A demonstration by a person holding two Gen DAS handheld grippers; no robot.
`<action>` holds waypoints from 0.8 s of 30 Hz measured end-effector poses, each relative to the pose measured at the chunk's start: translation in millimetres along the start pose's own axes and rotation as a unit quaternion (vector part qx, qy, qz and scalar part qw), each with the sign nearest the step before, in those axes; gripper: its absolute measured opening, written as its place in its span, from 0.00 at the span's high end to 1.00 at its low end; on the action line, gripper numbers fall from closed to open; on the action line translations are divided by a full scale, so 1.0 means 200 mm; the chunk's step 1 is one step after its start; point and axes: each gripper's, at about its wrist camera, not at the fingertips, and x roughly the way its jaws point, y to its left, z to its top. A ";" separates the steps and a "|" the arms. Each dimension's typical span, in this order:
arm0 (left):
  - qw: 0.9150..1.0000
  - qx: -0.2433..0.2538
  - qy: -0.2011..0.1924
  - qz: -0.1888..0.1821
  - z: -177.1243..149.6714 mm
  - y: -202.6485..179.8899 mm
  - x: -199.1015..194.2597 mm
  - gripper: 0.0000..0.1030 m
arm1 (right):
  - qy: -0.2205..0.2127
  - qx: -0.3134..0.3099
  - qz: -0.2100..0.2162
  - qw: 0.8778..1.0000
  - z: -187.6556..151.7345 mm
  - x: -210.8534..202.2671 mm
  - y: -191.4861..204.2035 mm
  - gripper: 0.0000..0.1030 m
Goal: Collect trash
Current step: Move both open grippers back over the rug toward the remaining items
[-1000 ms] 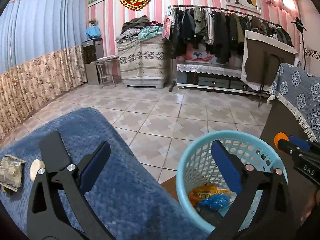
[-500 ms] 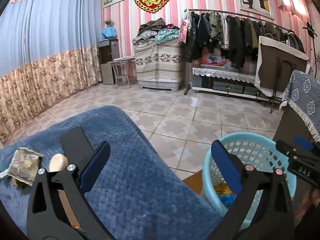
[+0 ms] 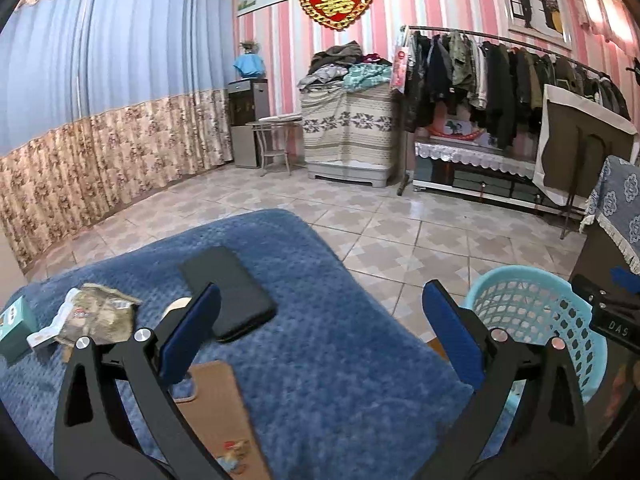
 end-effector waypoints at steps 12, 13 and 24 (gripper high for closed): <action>0.999 -0.017 0.005 0.039 -0.11 0.33 -0.13 0.05 | -0.010 -0.038 0.028 0.999 -0.01 -0.07 0.24 0.08; 0.999 -0.023 0.008 0.043 -0.13 0.37 -0.14 0.05 | -0.011 -0.043 0.030 0.999 -0.02 -0.08 0.27 0.08; 0.993 -0.055 0.029 0.102 -0.29 0.79 -0.22 0.05 | 0.001 -0.094 0.111 0.989 -0.10 -0.15 0.65 0.08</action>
